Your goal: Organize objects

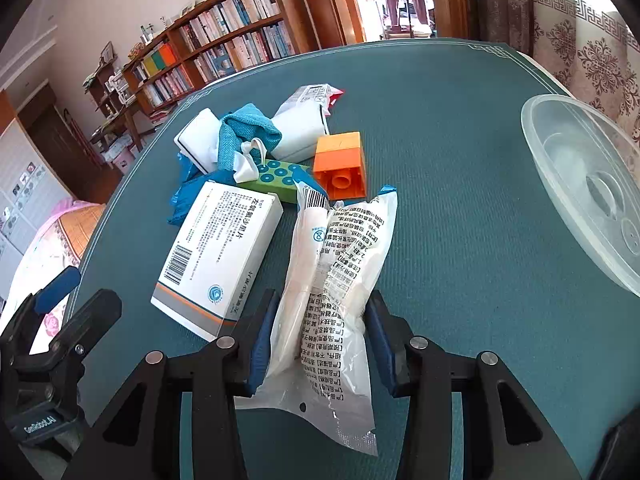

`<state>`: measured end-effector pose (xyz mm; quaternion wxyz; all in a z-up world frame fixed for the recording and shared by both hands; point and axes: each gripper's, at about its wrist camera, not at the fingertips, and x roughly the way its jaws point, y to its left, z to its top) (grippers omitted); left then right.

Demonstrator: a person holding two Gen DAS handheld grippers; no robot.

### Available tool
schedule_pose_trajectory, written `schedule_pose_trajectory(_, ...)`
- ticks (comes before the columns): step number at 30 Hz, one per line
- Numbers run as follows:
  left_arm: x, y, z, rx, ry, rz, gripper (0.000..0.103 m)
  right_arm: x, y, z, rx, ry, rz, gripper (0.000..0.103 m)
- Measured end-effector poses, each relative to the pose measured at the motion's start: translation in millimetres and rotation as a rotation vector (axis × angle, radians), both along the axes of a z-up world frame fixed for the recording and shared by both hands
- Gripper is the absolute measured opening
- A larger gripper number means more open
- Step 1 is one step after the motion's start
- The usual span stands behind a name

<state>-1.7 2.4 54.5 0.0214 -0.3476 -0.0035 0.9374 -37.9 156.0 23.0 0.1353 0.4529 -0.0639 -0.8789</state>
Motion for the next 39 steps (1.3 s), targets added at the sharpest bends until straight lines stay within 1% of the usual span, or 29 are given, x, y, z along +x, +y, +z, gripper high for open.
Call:
schedule_pose_trajectory(4,-16.7,24.8,-4.2,-0.032,-0.016,-0.039,0.103,5.3,16.1,3.1,-0.008,0.009,-0.025,0.045)
schedule_pose_trajectory(7,-28.5,39.7,-9.9,-0.036,-0.035,-0.065,0.103,9.0,25.7,8.0,-0.011,0.029,-0.038,0.045)
schedule_pose_trajectory(14,-48.3,58.8,-27.3,-0.067,-0.088,-0.076,0.101,14.9,39.7,20.2,-0.011,0.069,-0.044,0.045)
schedule_pose_trajectory(15,-49.6,59.3,-28.4,-0.068,-0.093,-0.076,0.099,15.3,41.7,21.5,-0.012,0.072,-0.045,0.045)
schedule_pose_trajectory(17,-52.9,60.6,-31.5,-0.067,-0.110,-0.076,0.092,15.1,45.4,25.3,-0.019,0.079,-0.048,0.045)
schedule_pose_trajectory(19,-56.5,60.7,-35.7,-0.059,-0.134,-0.073,0.076,14.8,48.3,29.7,-0.025,0.093,-0.053,0.045)
schedule_pose_trajectory(21,-59.2,58.5,-39.5,-0.047,-0.158,-0.064,0.068,15.7,52.4,35.6,-0.030,0.109,-0.057,0.045)
schedule_pose_trajectory(26,-52.6,59.2,-37.3,-0.036,-0.146,-0.052,0.067,16.6,62.7,45.5,-0.034,0.130,-0.064,0.045)
schedule_pose_trajectory(30,-43.4,59.9,-29.7,-0.029,-0.126,-0.045,0.067,13.2,77.1,54.3,-0.035,0.136,-0.080,0.045)
schedule_pose_trajectory(35,-33.2,71.6,-8.7,-0.035,-0.077,-0.071,0.067,6.6,112.0,67.1,-0.012,0.159,-0.138,0.045)
schedule_pose_trajectory(39,-30.5,90.5,7.9,-0.041,-0.040,-0.117,0.067,-2.2,145.1,71.4,0.038,0.170,-0.204,0.045)
